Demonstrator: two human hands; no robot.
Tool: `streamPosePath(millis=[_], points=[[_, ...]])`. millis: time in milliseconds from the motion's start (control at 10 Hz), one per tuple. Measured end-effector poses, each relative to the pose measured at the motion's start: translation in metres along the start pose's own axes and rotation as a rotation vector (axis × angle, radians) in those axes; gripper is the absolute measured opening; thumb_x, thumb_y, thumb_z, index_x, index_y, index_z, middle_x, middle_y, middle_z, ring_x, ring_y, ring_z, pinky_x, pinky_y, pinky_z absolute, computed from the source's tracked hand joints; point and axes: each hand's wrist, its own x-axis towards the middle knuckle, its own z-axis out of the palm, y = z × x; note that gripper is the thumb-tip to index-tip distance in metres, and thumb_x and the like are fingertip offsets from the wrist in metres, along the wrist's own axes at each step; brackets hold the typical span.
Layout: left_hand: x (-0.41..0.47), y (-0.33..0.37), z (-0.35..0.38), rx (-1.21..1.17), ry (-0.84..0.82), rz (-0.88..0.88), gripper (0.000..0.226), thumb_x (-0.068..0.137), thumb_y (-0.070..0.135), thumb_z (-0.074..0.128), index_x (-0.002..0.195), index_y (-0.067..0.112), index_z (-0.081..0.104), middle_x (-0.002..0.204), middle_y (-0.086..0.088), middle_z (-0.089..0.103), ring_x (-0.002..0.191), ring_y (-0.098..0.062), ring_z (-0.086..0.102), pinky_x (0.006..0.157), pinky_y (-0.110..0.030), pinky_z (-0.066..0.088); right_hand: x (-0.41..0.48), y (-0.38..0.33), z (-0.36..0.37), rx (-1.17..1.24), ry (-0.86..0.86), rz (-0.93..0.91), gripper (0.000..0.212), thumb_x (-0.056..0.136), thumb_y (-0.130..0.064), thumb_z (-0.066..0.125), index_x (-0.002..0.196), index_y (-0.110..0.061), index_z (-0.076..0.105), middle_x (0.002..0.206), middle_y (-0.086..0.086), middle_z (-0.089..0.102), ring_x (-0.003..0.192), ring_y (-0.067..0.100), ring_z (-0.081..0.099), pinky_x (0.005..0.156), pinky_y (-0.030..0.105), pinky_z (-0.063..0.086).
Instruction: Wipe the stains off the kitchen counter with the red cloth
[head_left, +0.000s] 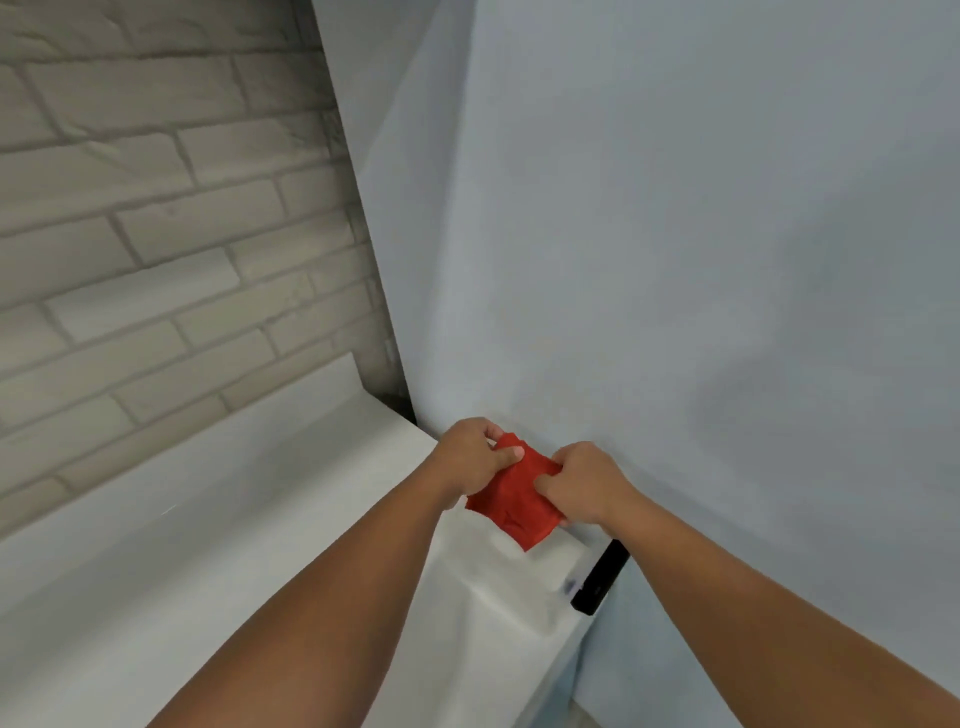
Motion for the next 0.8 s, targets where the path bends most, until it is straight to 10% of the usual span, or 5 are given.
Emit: streamPosePath(millis=[200, 400, 700, 800], points=[[0.033, -0.016, 0.027, 0.466, -0.176, -0.049, 0.033, 0.089, 0.030, 0.070, 0.115, 0.009, 0.068, 0.117, -0.007, 0.067, 0.100, -0.023, 0.064, 0.089, -0.035, 0.053, 0.036, 0.008, 0.024, -0.371, -0.327, 0.162, 0.025, 0.092, -0.008, 0.045, 0.071, -0.009, 0.059, 0.059, 0.007, 0.061, 0.073, 0.026, 0.071, 0.054, 0.026, 0.054], [0.054, -0.029, 0.043, 0.748, -0.319, -0.092, 0.040, 0.092, 0.029, 0.067, 0.123, 0.005, 0.063, 0.119, -0.012, 0.064, 0.111, -0.030, 0.061, 0.098, -0.034, 0.048, 0.049, 0.010, 0.038, -0.582, -0.461, 0.133, 0.032, 0.099, -0.006, 0.046, 0.129, -0.005, 0.057, 0.123, 0.016, 0.062, 0.114, 0.029, 0.061, 0.101, 0.035, 0.046], [0.056, -0.023, 0.052, 1.052, -0.301, -0.123, 0.032, 0.097, 0.017, 0.057, 0.127, 0.008, 0.060, 0.129, -0.009, 0.060, 0.115, -0.027, 0.058, 0.098, -0.032, 0.043, 0.052, 0.010, 0.057, -0.842, -0.426, -0.052, 0.030, 0.095, -0.006, 0.045, 0.121, -0.005, 0.061, 0.116, 0.011, 0.063, 0.105, 0.027, 0.061, 0.091, 0.032, 0.046], [0.053, -0.011, 0.046, 1.008, -0.165, -0.174, 0.061, 0.093, 0.005, 0.059, 0.149, 0.008, 0.035, 0.147, -0.006, 0.042, 0.131, -0.026, 0.047, 0.104, -0.037, 0.040, 0.053, -0.004, 0.046, -0.799, -0.373, -0.070, 0.032, 0.094, -0.006, 0.046, 0.123, -0.004, 0.060, 0.117, 0.012, 0.061, 0.105, 0.026, 0.059, 0.088, 0.030, 0.044]])
